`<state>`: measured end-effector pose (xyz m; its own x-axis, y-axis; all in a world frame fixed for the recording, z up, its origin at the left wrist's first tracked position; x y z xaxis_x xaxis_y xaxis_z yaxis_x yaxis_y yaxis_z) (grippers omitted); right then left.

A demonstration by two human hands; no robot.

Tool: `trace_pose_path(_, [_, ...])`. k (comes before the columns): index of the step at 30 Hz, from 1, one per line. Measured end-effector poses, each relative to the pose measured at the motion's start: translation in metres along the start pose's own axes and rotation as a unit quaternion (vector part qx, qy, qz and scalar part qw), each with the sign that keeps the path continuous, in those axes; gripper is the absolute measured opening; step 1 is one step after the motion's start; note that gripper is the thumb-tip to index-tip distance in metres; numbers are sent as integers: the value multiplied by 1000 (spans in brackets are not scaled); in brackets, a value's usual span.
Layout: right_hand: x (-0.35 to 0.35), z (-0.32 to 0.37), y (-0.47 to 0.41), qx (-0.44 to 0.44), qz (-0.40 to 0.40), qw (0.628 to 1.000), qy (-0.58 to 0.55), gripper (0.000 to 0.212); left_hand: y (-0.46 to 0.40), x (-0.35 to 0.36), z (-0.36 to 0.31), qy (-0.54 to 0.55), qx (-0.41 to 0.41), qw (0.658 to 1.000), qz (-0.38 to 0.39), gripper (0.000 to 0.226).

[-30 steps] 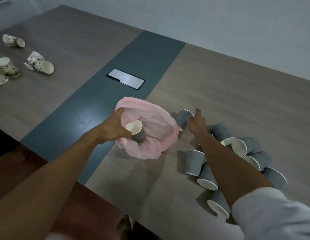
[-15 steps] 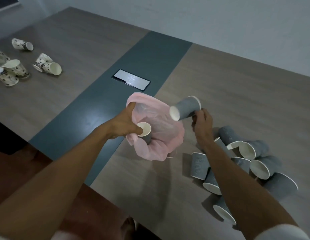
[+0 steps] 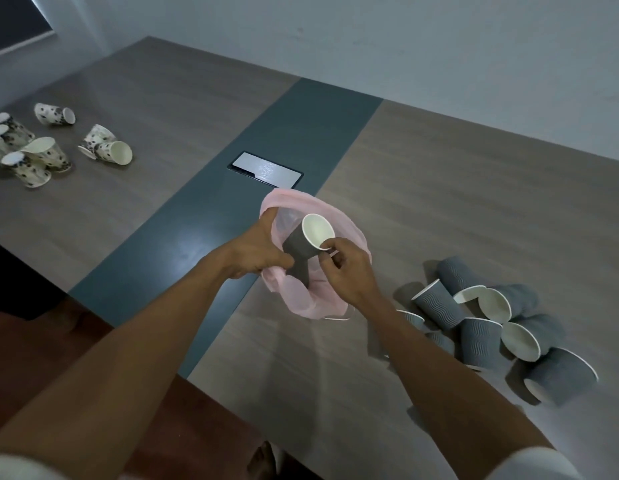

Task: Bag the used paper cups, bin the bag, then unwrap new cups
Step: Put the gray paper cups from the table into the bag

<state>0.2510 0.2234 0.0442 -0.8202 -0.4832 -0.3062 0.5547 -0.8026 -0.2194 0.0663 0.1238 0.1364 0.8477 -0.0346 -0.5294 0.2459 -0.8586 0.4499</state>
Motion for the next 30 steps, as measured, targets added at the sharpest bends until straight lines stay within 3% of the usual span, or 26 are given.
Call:
trace_pose_path(6, [5,7,1,-4,-21,999,-27,15,4,-9,-1,47,-15,999,-11,114])
trace_pose_path(10, [18,8,-4,67,117,989,66,15,7,-9,-10,27,6,1000,3,97])
trace_pose_path(12, [25,5,-5,76,147,983,82,18,7,-8,-13,23,4,1000,14,96])
trace_pose_path(17, [17,11,-12,118,114,982,93,54,3,-15,-17,52,1,999,-2,98])
trace_pose_path(21, [-18,3,-15,151,-1,966,211,22,2,-20,-19,36,-5,999,-16,102])
trace_pose_path(23, [-49,-8,-11,196,-12,946,257,26,1,-16,-19,32,-7,999,-17,101])
trace_pose_path(28, [-122,-37,3,291,158,843,424,38,-4,-8,-15,34,1,999,-10,103])
trace_pose_path(30, [-135,-45,8,286,194,829,439,34,-5,-5,-13,33,-2,999,-10,102])
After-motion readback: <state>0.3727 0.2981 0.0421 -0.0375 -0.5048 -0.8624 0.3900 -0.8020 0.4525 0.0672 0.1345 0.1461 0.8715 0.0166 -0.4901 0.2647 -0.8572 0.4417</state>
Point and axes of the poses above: each hand's wrist, its own y-axis away from the middle knuckle, its own x-axis out of the palm, z = x × y, the point moved 1 cm from there along -y, towards the middle knuckle, and after that the axes turned 10 degrees about -y, right-handed, at the moved point
